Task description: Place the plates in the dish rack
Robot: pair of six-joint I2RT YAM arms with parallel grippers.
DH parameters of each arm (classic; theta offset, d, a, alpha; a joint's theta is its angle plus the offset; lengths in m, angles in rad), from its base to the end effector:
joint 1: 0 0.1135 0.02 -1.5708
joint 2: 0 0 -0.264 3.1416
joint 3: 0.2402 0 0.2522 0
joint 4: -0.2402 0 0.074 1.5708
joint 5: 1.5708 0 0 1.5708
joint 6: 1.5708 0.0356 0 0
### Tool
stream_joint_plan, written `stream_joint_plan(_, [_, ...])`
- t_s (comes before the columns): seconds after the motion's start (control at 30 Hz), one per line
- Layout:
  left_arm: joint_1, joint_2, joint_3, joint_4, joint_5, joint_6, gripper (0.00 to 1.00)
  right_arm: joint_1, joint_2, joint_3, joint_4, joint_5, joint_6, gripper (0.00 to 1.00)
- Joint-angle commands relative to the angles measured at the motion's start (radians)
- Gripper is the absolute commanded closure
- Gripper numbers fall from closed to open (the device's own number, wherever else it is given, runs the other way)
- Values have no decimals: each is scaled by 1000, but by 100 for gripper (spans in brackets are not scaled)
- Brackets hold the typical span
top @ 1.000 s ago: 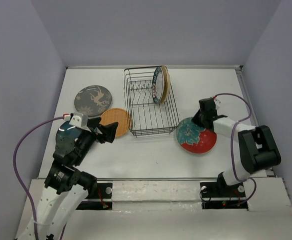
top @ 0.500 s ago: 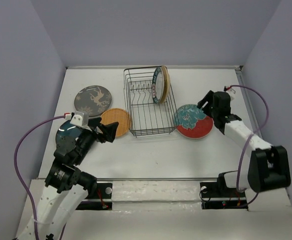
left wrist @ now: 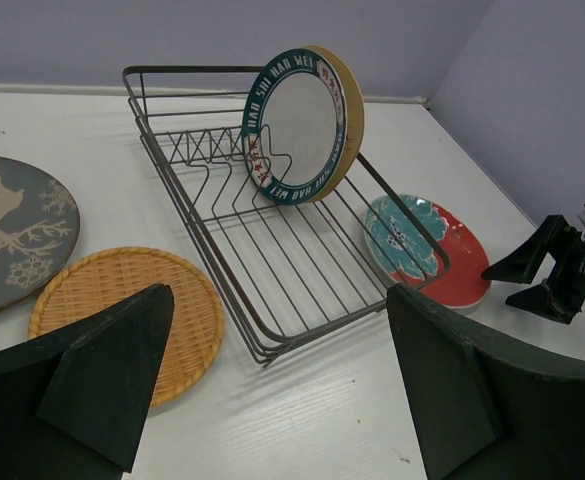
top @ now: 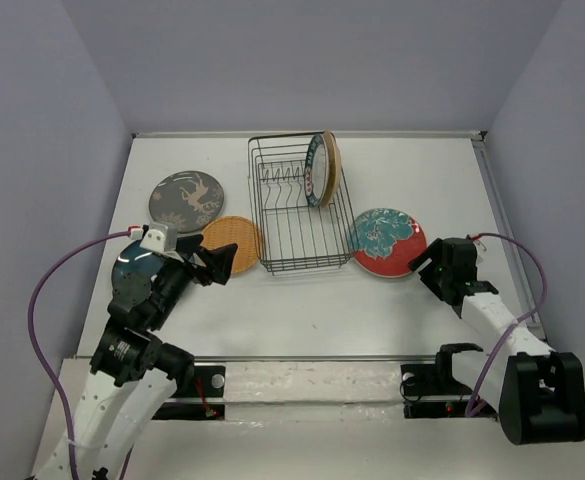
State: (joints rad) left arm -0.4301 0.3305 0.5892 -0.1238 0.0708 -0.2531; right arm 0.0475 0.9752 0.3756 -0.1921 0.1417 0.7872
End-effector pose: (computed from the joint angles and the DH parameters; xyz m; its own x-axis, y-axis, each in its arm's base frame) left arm 0.0901 -0.0441 0.3346 -0.0017 -0.2740 -0.9617 0.4950 0.8354 -0.2389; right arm 0.1848 0.0037 0.1656 -0.4647 0.6800 -0.5671 0.5403 0.7252 0.4268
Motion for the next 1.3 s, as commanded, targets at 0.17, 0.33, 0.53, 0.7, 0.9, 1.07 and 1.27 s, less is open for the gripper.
stream_joint_plan(0.17, [4,2,26,49,0,-3,1,-81,224,-78,374,-362,173,34])
stream_joint_plan(0.33, [5,13,26,50,6,0,1,-81,325,-115,557,-330,295,46])
stream_joint_plan(0.53, [7,21,24,52,6,0,1,-81,292,-181,635,-248,380,78])
stream_joint_plan(0.7, [7,25,26,50,4,2,1,-90,177,-221,628,-153,370,93])
stream_joint_plan(0.9, [8,28,26,50,4,2,1,-90,-130,-84,297,24,204,93])
stream_joint_plan(1.07, [13,25,26,53,4,0,1,-90,-306,81,123,120,63,93])
stream_joint_plan(1.27, [21,30,26,56,14,0,1,-90,-293,316,79,82,-49,93])
